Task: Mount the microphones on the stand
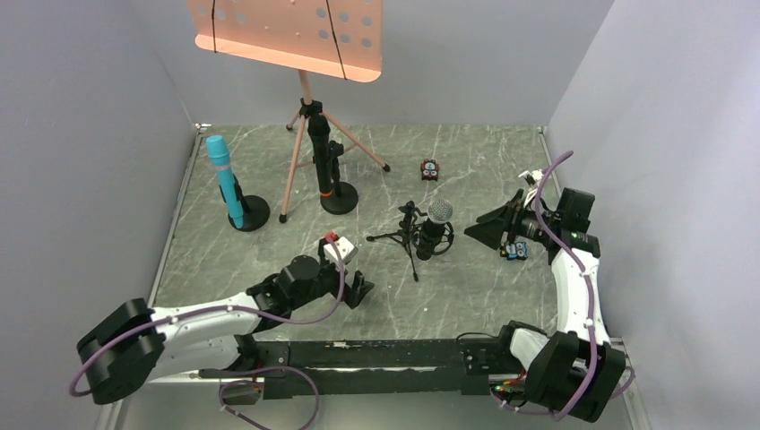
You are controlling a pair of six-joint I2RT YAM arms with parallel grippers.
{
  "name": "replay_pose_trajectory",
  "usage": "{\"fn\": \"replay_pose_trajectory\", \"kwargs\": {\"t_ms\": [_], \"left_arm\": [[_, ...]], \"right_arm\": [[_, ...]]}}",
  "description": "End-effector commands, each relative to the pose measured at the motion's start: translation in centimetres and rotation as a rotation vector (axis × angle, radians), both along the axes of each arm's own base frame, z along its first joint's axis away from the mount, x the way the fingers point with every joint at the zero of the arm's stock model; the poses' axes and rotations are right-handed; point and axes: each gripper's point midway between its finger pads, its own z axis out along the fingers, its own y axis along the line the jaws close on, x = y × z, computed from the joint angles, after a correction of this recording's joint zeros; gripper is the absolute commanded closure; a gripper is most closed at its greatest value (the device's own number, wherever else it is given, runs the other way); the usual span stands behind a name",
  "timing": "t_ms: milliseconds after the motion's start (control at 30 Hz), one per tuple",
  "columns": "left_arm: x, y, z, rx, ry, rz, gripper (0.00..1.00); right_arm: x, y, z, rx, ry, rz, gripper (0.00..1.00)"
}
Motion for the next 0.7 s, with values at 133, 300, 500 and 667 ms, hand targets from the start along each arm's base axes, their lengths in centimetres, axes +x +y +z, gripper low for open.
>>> {"fn": "replay_pose_trajectory", "kwargs": {"t_ms": [133, 300, 500, 667], "left_arm": [[3.3, -4.7, 5.3, -0.077, -0.199, -0.089, 0.01], [5.7, -5.9, 6.7, -0.068, -0.277, -0.094, 0.01], [8.1, -7.8, 6.8, -0.057, -0.318, -0.139, 0.03], [9.5, -9.4, 7.4, -0.084, -0.390, -0.155, 0.06]], "right_arm": [[-1.4, 2.2, 0.2, 0.201, 0.137, 0.118, 0.13], [-1.6, 4.0, -0.5, 0.223, 0.186, 0.182, 0.16], [-1.8, 4.7, -1.1, 0.237, 0.219, 0.238, 0.26], [-2.1, 5.6, -1.1, 0.241, 0.226, 0.283, 0.35]]}}
